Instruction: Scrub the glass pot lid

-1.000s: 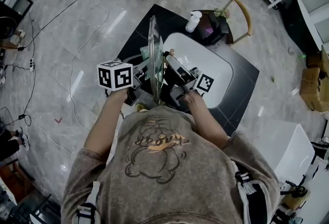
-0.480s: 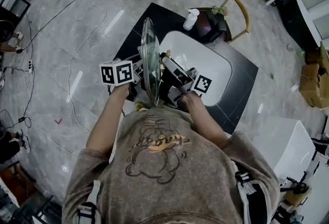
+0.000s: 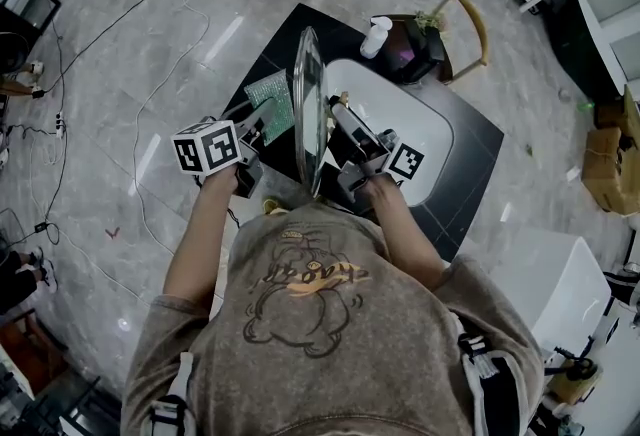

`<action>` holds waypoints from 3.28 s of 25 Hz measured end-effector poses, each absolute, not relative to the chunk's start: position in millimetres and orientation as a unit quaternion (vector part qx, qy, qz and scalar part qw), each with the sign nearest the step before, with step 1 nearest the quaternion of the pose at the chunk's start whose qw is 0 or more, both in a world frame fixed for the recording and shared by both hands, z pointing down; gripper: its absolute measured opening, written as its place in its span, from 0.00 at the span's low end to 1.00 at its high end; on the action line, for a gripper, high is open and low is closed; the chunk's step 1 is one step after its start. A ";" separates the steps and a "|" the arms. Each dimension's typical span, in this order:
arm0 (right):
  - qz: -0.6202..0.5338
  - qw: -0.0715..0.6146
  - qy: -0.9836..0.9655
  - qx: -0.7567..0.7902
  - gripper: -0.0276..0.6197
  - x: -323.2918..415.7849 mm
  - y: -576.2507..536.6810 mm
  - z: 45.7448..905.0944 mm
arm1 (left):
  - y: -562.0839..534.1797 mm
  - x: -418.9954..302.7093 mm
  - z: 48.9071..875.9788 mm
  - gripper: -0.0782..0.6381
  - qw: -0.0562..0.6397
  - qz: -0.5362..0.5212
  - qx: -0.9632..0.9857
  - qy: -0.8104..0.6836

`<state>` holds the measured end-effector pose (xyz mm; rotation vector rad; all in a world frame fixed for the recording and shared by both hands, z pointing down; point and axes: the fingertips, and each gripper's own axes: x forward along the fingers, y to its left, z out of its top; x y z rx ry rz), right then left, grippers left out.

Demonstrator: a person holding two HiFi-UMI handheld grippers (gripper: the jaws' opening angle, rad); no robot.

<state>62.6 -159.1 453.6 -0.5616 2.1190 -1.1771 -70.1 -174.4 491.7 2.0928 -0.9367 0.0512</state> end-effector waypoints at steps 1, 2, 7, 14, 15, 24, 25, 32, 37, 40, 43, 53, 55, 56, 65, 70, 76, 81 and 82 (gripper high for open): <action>-0.446 0.321 0.806 -0.220 0.32 66.9 -159.7 454.2 | -173.4 -75.1 489.4 0.23 0.411 0.017 0.831 -0.374; -0.444 0.321 0.805 -0.227 0.32 71.1 -160.2 455.1 | -172.1 -80.2 487.2 0.23 0.411 0.013 0.830 -0.376; -0.439 0.321 0.799 -0.256 0.32 90.3 -161.6 462.3 | -166.4 -108.5 473.6 0.23 0.405 -0.010 0.828 -0.387; -0.428 0.321 0.793 -0.291 0.32 119.5 -159.0 469.0 | -156.0 -126.3 455.0 0.23 0.409 -0.040 0.830 -0.376; -0.423 0.317 0.795 -0.297 0.32 121.6 -159.0 469.3 | -155.3 -126.1 452.5 0.23 0.406 -0.041 0.832 -0.375; -0.386 0.215 0.816 -0.373 0.32 111.7 -167.4 480.7 | -148.1 -125.1 441.2 0.23 0.395 -0.042 0.842 -0.365; -0.393 0.201 0.806 -0.395 0.32 115.0 -168.2 489.8 | -148.2 -125.6 440.6 0.23 0.394 -0.043 0.842 -0.365; -0.346 0.098 0.794 -0.489 0.32 118.0 -173.2 506.7 | -147.8 -129.1 437.9 0.23 0.399 -0.052 0.839 -0.366; -0.319 0.047 0.800 -0.505 0.32 108.3 -175.1 512.6 | -147.5 -129.6 437.8 0.23 0.403 -0.056 0.838 -0.363; -0.316 0.022 0.804 -0.504 0.32 99.0 -178.5 517.2 | -149.3 -129.0 436.2 0.23 0.406 -0.059 0.837 -0.362; -0.320 -0.002 0.805 -0.499 0.32 87.0 -184.9 527.4 | -149.4 -129.2 435.3 0.23 0.406 -0.063 0.837 -0.361; -0.301 -0.090 0.832 -0.458 0.32 26.6 -208.9 558.9 | -140.8 -146.9 442.4 0.23 0.419 -0.067 0.823 -0.377; -0.294 -0.112 0.835 -0.452 0.32 13.7 -212.5 566.9 | -138.1 -153.6 443.4 0.23 0.421 -0.066 0.821 -0.381; -0.291 -0.123 0.836 -0.449 0.32 8.4 -214.6 571.8 | -137.5 -156.3 444.9 0.23 0.422 -0.066 0.819 -0.383; -0.268 -0.203 0.838 -0.431 0.32 -16.5 -233.2 612.3 | -133.1 -173.3 455.6 0.23 0.430 -0.073 0.803 -0.407; -0.261 -0.231 0.831 -0.434 0.32 -31.7 -240.9 624.4 | -129.0 -192.7 457.9 0.23 0.433 -0.077 0.794 -0.419; -0.244 -0.258 0.826 -0.439 0.32 -41.0 -251.1 636.5 | -129.9 -200.9 462.4 0.23 0.435 -0.079 0.790 -0.425; -0.235 -0.277 0.823 -0.437 0.32 -45.0 -253.6 643.0 | -130.0 -204.4 465.5 0.23 0.439 -0.077 0.785 -0.430; -0.235 -0.279 0.823 -0.436 0.32 -40.5 -254.4 645.6 | -130.5 -200.0 467.3 0.23 0.439 -0.077 0.784 -0.431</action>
